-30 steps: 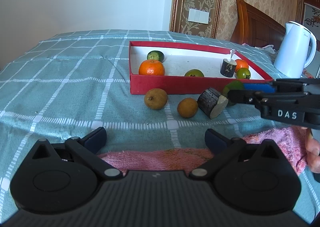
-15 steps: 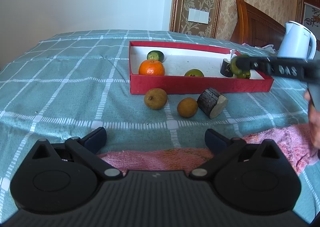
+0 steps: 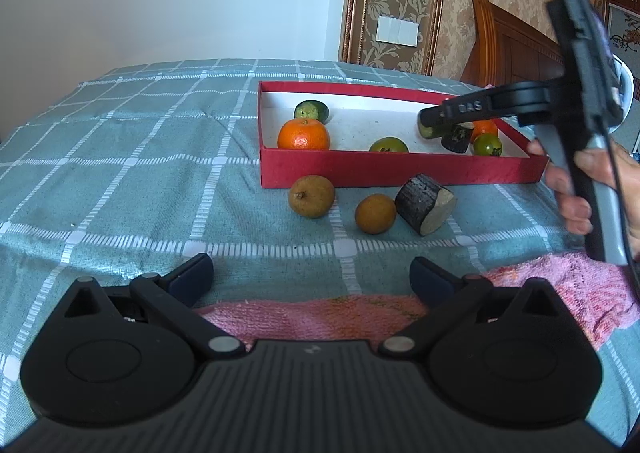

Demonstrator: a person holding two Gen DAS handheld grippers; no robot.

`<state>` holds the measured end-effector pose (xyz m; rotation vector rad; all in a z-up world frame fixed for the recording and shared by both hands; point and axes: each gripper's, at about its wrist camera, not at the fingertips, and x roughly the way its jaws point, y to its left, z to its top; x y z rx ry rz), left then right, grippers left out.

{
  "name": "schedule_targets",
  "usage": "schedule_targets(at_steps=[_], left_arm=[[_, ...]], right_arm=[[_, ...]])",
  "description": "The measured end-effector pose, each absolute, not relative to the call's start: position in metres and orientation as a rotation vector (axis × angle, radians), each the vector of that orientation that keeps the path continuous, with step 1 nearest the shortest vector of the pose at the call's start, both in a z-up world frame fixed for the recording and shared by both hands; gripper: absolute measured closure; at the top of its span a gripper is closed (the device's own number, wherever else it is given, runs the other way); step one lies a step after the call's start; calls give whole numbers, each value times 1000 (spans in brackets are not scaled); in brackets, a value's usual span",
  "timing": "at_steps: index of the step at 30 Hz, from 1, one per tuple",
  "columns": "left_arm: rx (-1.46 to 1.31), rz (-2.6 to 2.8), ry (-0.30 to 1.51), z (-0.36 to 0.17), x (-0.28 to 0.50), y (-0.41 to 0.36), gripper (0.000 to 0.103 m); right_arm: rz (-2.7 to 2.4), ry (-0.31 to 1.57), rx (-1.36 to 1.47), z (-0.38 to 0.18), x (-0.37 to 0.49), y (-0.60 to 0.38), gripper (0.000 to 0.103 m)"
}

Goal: Organize fruits
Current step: 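Carry the green cut lime piece into the red tray and open the right gripper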

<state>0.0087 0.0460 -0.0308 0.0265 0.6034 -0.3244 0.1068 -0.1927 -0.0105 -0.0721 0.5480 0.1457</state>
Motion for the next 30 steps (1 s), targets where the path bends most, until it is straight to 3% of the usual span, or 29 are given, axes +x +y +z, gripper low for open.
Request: schedule_targets(at_steps=[10, 27, 28, 30], left_arm=[[30, -323, 604, -31, 9, 46, 0], [33, -322, 605, -31, 10, 46, 0], [34, -322, 605, -31, 10, 45, 0], [36, -321, 605, -32, 10, 45, 0]], right_arm=[[125, 612, -102, -18, 124, -188, 72], [145, 566, -33, -7, 104, -203, 71], [145, 560, -27, -5, 101, -204, 70], [136, 533, -19, -1, 91, -207, 44]])
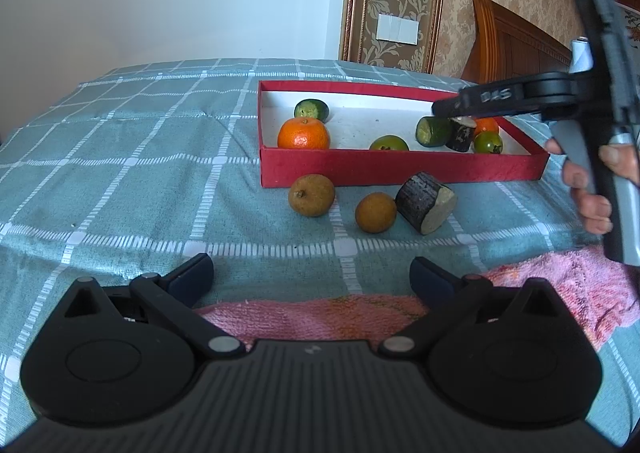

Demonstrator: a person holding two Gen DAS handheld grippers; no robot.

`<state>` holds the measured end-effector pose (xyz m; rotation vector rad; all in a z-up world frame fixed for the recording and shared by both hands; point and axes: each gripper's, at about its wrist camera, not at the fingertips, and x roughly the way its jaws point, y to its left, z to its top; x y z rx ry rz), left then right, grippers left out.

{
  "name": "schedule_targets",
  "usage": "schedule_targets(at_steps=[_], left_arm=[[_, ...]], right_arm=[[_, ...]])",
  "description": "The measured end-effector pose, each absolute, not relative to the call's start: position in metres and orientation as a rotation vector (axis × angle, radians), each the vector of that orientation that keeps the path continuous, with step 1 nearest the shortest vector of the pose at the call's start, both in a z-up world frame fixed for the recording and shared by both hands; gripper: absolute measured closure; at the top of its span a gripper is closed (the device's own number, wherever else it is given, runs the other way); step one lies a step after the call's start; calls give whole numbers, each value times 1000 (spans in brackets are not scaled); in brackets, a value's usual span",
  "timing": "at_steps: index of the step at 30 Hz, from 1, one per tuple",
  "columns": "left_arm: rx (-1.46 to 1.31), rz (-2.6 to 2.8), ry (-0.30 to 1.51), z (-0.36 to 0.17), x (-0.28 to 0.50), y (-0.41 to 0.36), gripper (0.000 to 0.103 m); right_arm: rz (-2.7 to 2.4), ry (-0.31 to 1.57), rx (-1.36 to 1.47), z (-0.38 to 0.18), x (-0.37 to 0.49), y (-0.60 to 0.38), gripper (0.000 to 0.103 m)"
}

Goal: Organize fruits
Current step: 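Carry the green cut lime piece into the red tray and open the right gripper, then withdraw the right gripper from the tray while the left gripper moves toward the brown pear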

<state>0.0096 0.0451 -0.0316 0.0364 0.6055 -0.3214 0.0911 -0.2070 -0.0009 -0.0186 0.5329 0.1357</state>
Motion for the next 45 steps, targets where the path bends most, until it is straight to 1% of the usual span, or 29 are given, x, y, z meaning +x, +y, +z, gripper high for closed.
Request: schedule_targets(at_steps=[1, 2, 6, 10, 20, 26, 29, 31, 33, 36, 37, 39, 41, 45], left_arm=[[36, -321, 606, -32, 10, 45, 0], [36, -322, 605, -32, 10, 45, 0], [39, -321, 606, -32, 10, 45, 0], [48, -318, 608, -32, 10, 44, 0], [63, -313, 611, -32, 10, 42, 0], [72, -249, 611, -32, 11, 40, 0], [28, -190, 593, -30, 13, 43, 0], [-7, -174, 583, -28, 17, 46, 0], [-14, -166, 578, -26, 21, 45, 0], [-13, -126, 544, -22, 27, 43, 0], [-10, -123, 541, -20, 30, 42, 2], [0, -126, 555, -18, 36, 38, 10], [0, -132, 573, -17, 42, 35, 15], [20, -118, 613, -21, 54, 30, 16]], right_arm=[[131, 510, -19, 2, 85, -208, 39], [126, 488, -26, 4, 78, -208, 37], [138, 420, -56, 12, 46, -208, 37], [162, 409, -43, 11, 22, -212, 37], [219, 476, -62, -8, -6, -221, 36], [195, 554, -79, -26, 0, -224, 36], [167, 600, -78, -33, 5, -224, 36], [151, 625, -81, -37, 8, -224, 29], [144, 624, -66, -37, 7, -226, 20], [145, 644, -47, -39, 10, -229, 20], [146, 645, -45, -39, 10, -230, 19], [145, 646, -47, -38, 10, -229, 18], [142, 650, -48, -38, 10, -229, 14], [143, 654, -46, -38, 11, -229, 11]])
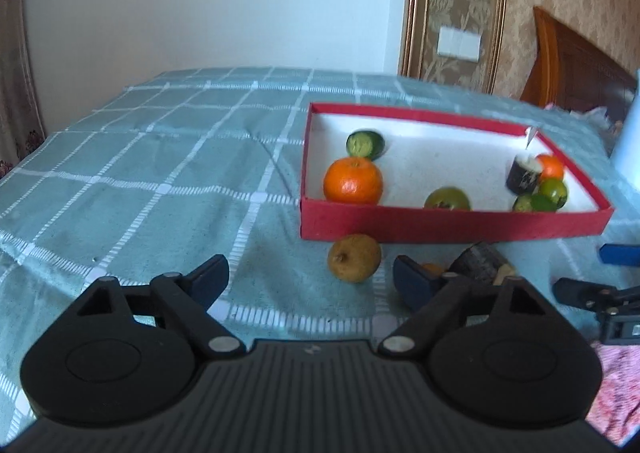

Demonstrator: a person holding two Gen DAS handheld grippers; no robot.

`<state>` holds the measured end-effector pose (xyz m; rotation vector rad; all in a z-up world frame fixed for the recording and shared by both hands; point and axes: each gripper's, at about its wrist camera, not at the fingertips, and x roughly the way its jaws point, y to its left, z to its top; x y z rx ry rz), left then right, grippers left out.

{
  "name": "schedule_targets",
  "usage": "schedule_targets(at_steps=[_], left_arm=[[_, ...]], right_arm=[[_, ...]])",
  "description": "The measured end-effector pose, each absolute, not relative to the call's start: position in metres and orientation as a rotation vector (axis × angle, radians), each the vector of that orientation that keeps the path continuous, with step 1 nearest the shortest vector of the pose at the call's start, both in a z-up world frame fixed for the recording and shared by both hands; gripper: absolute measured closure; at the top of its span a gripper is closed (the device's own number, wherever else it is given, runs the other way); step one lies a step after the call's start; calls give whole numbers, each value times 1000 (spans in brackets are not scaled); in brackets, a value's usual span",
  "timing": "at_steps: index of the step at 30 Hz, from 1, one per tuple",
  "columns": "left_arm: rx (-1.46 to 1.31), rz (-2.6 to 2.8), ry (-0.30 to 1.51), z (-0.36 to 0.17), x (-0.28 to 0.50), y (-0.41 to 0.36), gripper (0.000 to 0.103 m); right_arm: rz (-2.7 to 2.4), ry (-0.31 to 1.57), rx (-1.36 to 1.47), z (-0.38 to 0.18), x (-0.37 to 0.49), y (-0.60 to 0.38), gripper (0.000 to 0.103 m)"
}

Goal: Organize fruits
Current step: 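Withdraw the right gripper from the tray while the left gripper moves toward the brown pear, then close the left gripper around the brown pear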

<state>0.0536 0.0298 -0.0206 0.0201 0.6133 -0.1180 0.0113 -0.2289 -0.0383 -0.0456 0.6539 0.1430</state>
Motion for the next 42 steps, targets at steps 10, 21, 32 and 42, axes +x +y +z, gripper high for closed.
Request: schedule_targets(at_steps=[10, 21, 32, 42], left_arm=[[34, -212, 609, -23, 61, 26, 61], [55, -234, 606, -23, 57, 22, 77], [77, -272, 554, -10, 47, 16, 78], [86, -312, 519, 11, 68, -7, 78]], right_arm=[[138, 658, -46, -39, 13, -228, 8], [135, 662, -40, -39, 13, -230, 7], [135, 662, -41, -40, 13, -230, 7], [136, 663, -39, -40, 13, -230, 6]])
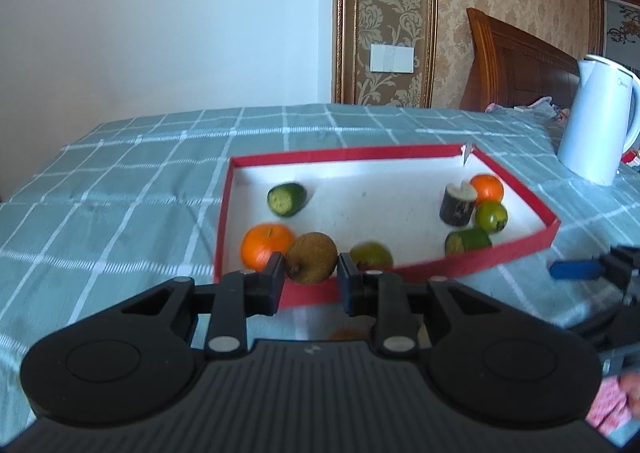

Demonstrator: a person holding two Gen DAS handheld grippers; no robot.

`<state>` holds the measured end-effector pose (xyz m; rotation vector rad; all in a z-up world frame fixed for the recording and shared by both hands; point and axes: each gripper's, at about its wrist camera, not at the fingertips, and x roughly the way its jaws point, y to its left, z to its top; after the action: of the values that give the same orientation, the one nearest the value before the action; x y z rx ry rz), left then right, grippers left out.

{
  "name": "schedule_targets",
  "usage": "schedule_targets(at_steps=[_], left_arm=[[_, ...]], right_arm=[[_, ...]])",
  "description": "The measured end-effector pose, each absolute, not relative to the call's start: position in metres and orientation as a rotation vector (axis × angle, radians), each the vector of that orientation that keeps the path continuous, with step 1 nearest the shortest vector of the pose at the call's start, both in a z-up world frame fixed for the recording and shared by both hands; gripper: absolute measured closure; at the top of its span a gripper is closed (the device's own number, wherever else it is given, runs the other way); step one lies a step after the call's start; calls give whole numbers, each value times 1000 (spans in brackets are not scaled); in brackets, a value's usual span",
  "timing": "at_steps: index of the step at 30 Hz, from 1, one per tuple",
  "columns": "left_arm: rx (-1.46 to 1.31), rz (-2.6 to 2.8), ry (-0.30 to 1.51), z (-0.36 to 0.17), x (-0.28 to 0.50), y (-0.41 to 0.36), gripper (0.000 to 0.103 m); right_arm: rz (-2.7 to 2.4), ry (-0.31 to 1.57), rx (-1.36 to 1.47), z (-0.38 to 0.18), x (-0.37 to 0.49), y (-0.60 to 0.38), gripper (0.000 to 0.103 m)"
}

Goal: Organize fruits
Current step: 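Close the left gripper around the brown pear, then carry the brown pear into the red tray and open the left gripper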

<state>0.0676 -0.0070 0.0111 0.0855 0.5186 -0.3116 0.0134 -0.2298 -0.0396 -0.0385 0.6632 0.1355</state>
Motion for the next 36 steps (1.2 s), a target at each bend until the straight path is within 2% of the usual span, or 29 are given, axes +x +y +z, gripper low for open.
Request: schedule_targets(at_steps=[17, 33, 35, 36], left_arm=[[144, -295, 581, 3, 137, -45, 78], [166, -241, 602, -10, 157, -51, 76], [167, -244, 604, -9, 158, -50, 73], [172, -250, 605, -9, 157, -51, 67]], right_arm=[[134, 671, -35, -41, 15, -230, 3], [134, 671, -34, -41, 15, -230, 2], [134, 671, -34, -41, 15, -230, 2], [134, 671, -34, -41, 15, -230, 2]])
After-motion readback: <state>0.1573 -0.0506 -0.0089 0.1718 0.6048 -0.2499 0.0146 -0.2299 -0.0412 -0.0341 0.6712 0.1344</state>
